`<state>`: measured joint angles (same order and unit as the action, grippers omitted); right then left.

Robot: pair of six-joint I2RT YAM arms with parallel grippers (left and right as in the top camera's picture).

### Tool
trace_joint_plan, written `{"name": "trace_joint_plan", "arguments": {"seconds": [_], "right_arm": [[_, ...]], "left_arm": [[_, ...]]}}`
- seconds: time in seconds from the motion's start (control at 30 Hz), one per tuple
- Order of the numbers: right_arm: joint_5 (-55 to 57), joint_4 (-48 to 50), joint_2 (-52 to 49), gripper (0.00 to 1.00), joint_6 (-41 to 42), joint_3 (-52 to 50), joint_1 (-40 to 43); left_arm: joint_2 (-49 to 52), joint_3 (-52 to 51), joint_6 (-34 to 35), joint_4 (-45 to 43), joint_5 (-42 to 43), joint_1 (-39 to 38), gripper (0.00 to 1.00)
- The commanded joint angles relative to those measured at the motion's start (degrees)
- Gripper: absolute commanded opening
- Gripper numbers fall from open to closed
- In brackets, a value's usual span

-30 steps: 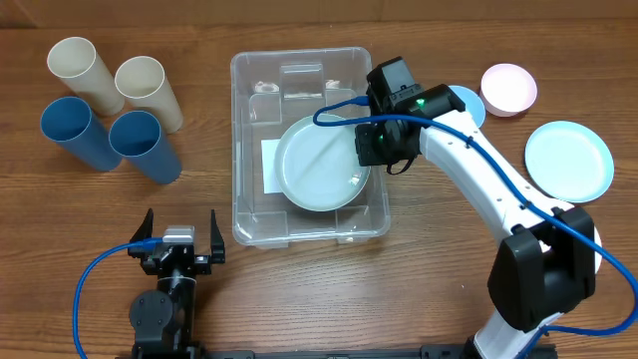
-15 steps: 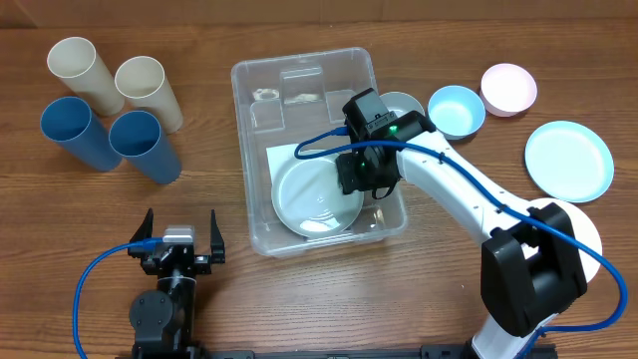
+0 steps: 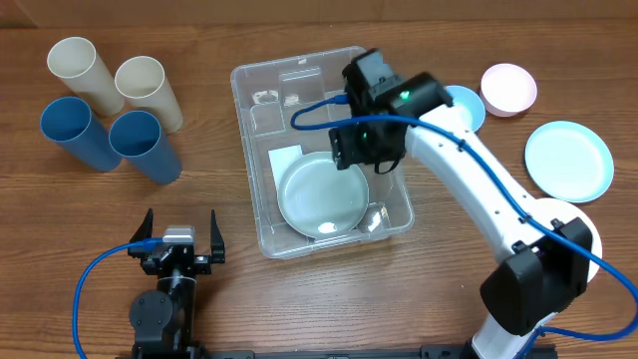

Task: Pack container
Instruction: 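Carry the grey-blue plate into the clear bin and release it, then move the right gripper to the light blue plate and grip its rim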

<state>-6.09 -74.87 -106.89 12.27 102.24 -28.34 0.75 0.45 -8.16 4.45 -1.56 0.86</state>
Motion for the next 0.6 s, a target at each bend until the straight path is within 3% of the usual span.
{"name": "trace_joint_plan", "arguments": {"seconds": [0.0,0.27,0.57], "right_arm": [[8.72,-6.75,0.22,0.73,3.96,4.9,4.7],[10.32,-15.23,0.2,0.73,6.03,-0.22,19.19],[5.09,-11.19,0.2,0.73,5.99,-13.9,16.74]], "left_arm": [[-0.46,-0.17,-1.27,-0.15,0.11,0.24,1.0],[-0.46,-0.17,-1.27,-0.15,0.11,0.24,1.0],[-0.44,-0.17,-1.27,-0.17,0.11,0.24,1.0]]}}
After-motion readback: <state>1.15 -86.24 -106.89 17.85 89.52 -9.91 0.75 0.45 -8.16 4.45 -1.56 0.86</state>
